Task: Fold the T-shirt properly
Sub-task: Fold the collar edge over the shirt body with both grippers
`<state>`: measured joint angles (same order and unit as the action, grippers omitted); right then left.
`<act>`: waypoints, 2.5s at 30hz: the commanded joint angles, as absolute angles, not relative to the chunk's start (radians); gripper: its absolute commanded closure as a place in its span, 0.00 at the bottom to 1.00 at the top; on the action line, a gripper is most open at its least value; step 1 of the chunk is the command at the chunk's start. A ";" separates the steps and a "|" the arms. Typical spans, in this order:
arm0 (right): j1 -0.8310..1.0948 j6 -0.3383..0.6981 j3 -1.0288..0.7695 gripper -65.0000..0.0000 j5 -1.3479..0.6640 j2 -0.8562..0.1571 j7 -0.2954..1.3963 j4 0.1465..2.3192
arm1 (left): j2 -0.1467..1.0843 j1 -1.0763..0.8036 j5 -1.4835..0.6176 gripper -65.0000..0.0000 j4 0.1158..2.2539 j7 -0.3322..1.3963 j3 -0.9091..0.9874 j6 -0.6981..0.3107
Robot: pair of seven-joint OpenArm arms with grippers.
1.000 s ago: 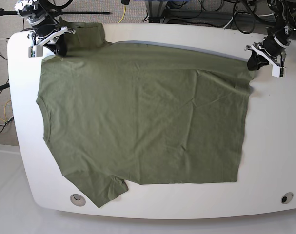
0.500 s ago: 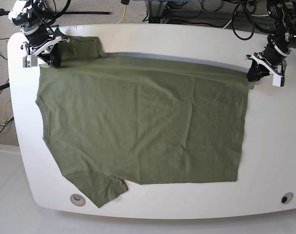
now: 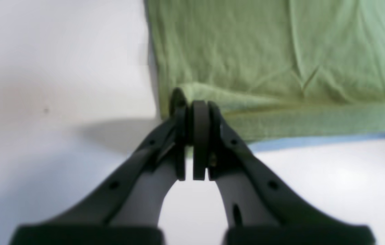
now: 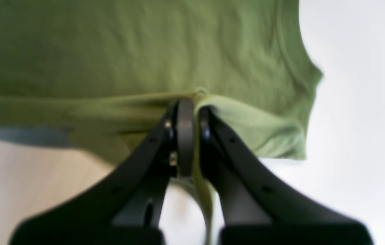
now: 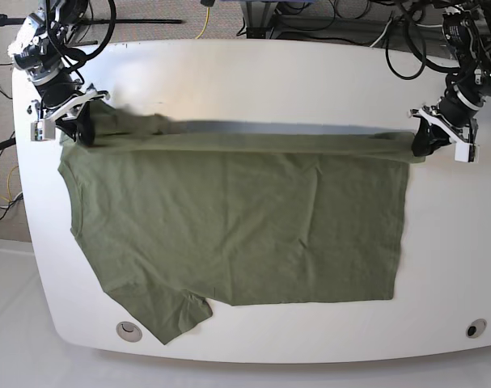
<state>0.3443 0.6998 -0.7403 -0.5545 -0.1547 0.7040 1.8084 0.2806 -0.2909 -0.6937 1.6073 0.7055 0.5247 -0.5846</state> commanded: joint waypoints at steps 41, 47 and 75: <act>0.157 0.698 -0.723 1.00 -0.390 -0.169 0.678 1.757 | 0.305 -0.143 -0.623 1.00 1.556 0.708 0.463 -0.493; 0.104 0.698 -0.705 1.00 -0.348 -0.186 0.680 1.729 | 0.304 -0.100 -0.593 1.00 1.529 0.706 0.456 -0.496; 0.031 0.698 -0.687 1.00 -0.324 -0.243 0.686 1.623 | 0.326 -0.019 -0.548 1.00 1.472 0.698 0.455 -0.510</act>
<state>0.0452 0.7082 -0.6811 -0.3420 -0.2268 0.7155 1.5959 0.2935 -0.0376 -0.5503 1.4582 0.7174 0.4496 -0.5171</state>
